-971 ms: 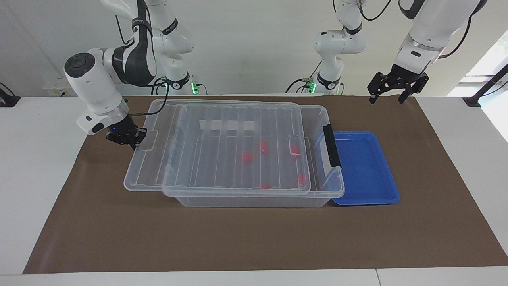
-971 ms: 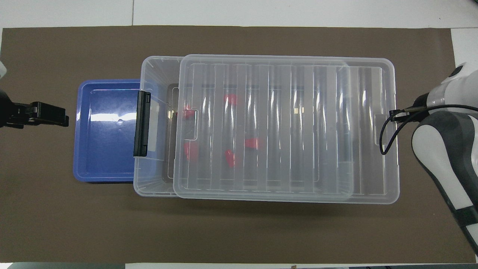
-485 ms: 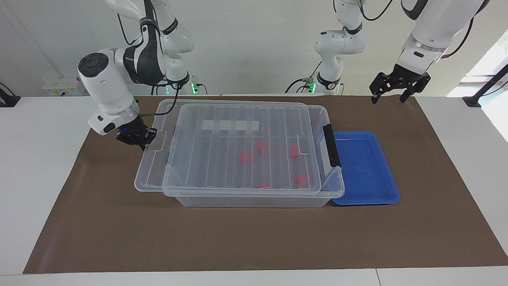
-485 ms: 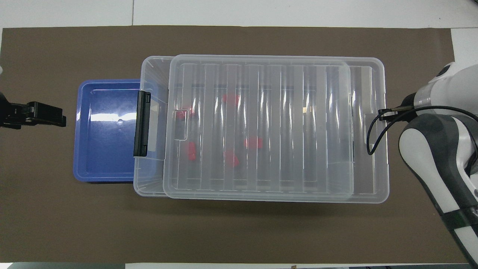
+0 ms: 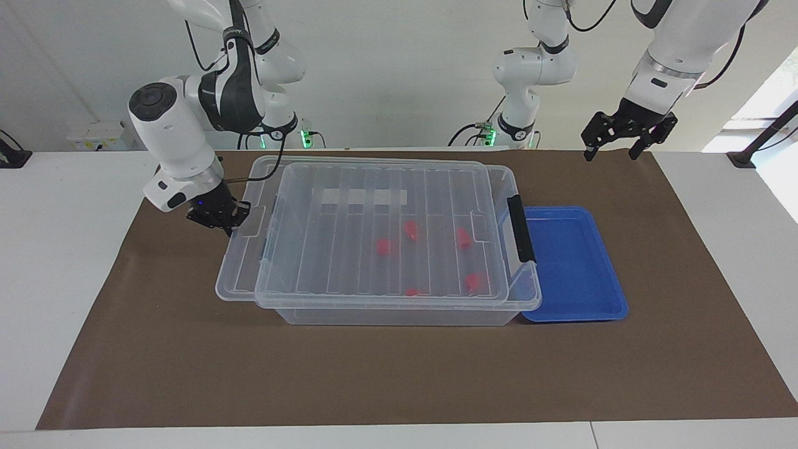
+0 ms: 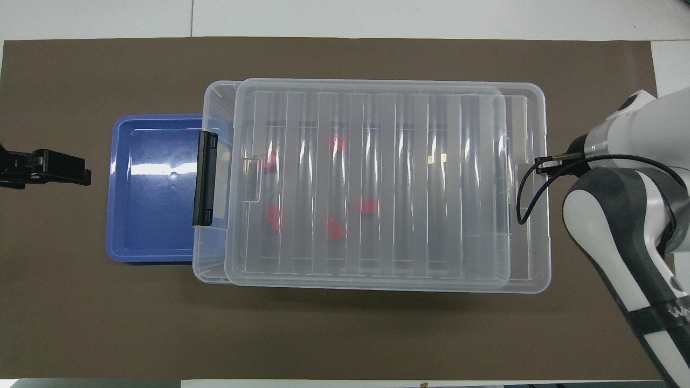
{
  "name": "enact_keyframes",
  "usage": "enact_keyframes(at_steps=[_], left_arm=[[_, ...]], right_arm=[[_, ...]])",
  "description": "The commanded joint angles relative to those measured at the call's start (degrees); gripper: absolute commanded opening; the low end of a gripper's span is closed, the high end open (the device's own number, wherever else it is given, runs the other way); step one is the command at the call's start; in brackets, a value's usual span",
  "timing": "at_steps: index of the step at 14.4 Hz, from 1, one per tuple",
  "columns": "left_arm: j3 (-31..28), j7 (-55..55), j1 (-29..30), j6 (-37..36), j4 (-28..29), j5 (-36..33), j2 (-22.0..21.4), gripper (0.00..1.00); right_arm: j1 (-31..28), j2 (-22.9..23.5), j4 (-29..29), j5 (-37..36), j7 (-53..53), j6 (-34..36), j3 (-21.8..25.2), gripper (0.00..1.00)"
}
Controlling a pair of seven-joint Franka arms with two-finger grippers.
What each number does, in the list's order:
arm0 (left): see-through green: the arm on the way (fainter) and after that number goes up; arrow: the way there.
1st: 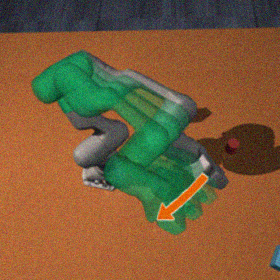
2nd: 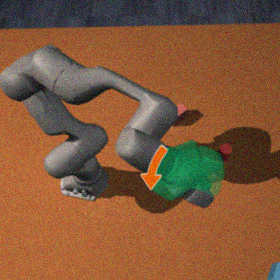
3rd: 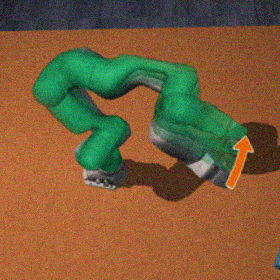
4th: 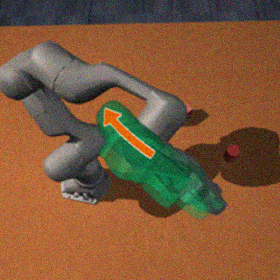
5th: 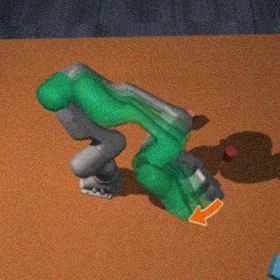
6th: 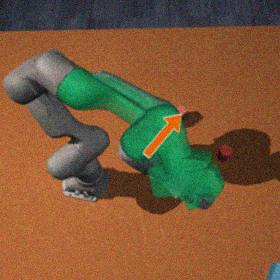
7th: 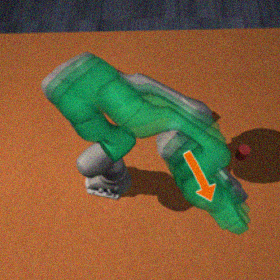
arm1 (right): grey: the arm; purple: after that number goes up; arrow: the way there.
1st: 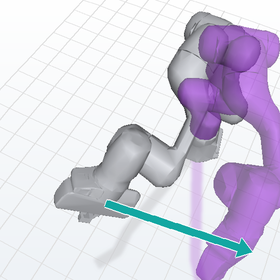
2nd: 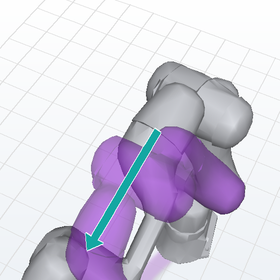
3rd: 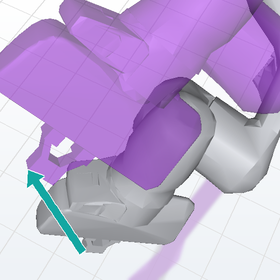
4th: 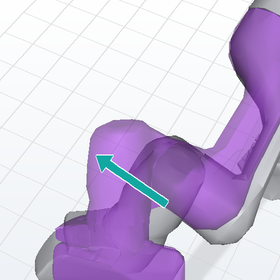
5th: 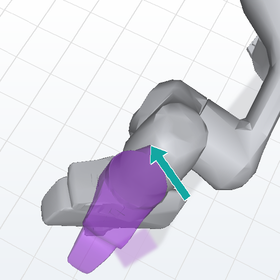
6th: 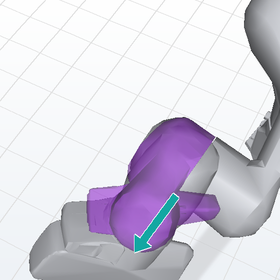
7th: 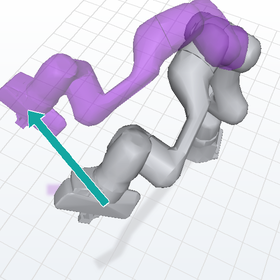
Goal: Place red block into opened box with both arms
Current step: 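Push the clear lid back over the box with the right gripper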
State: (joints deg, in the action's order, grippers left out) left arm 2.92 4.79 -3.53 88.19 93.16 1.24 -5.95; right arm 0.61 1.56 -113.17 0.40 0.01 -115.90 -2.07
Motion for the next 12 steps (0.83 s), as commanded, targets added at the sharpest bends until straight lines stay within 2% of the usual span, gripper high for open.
enact_keyframes(at_steps=[1, 12], left_arm=[[-0.6, 0.0, -0.6, -0.7, 0.4, -0.6, -1.5, 1.0], [-0.8, -0.7, 0.2, -1.5, 1.2, -0.6, -3.0, 1.0]], right_arm=[[0.0, -0.8, -1.8, 0.9, -1.6, -1.5, -0.3, 0.0], [1.9, -0.8, -1.8, 2.7, -4.4, -2.1, -0.7, 0.0]])
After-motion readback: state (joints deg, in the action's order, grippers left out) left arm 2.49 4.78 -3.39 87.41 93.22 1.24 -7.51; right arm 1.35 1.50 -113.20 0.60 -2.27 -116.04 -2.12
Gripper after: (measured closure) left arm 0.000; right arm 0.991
